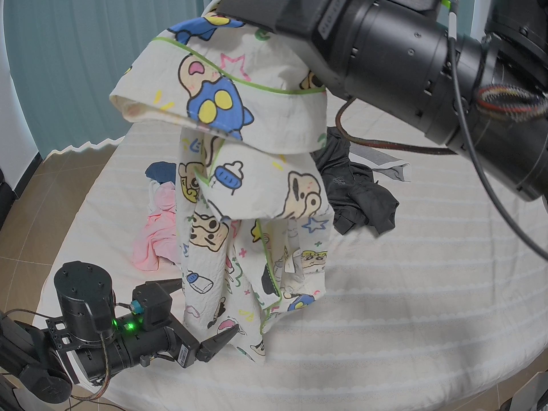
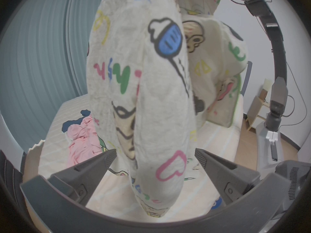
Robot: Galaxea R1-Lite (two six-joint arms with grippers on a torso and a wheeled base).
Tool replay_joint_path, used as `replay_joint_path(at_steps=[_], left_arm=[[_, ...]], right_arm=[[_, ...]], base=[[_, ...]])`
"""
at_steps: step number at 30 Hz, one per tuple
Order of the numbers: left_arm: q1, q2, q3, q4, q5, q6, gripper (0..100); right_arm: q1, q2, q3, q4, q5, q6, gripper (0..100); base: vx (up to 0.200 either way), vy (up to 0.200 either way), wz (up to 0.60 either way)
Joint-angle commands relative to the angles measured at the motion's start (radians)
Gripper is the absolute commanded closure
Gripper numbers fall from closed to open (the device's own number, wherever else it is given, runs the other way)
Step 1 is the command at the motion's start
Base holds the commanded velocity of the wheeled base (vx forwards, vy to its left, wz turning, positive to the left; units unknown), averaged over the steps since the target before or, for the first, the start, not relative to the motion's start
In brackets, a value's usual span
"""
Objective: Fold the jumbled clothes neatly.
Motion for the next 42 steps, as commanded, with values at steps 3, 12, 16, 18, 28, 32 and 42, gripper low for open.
replay_joint_path(at_steps=[3,12,16,18,28,32,42], left_arm=[[-0.001,-0.013,0.047,-0.008,0.021,0.027,0],[0.011,-0.13,0.096,-0.003,0.018,0.032,0],[0.003,-0.121,0.099,-0.003,0.004,0.026,0],[0.002,-0.119,0.099,-0.003,-0.047,0.012,0],[0.003,-0.044,0.062,-0.01,-0.097,-0.016,0],[0.008,-0.012,0.022,-0.042,-0.099,-0.014,0],[0.039,0.111,0.001,-0.166,-0.17,-0.012,0]], right_arm=[[-0.014,-0.002,0.005,-0.001,0.0,0.0,100],[-0.057,-0.013,0.019,-0.001,0.005,0.032,100],[-0.056,-0.013,0.02,0.001,0.003,0.043,100],[-0.057,-0.015,0.02,0.001,0.003,0.043,100],[-0.057,-0.013,0.026,0.001,0.006,0.043,100],[-0.057,-0.013,0.028,0.001,0.006,0.044,100],[-0.056,-0.013,0.028,0.003,0.009,0.043,100]], base=[[0.0,0.0,0.0],[0.0,0.0,0.0],[0.0,0.0,0.0],[0.0,0.0,0.0],[0.0,0.0,0.0],[0.0,0.0,0.0],[0.0,0.0,0.0]])
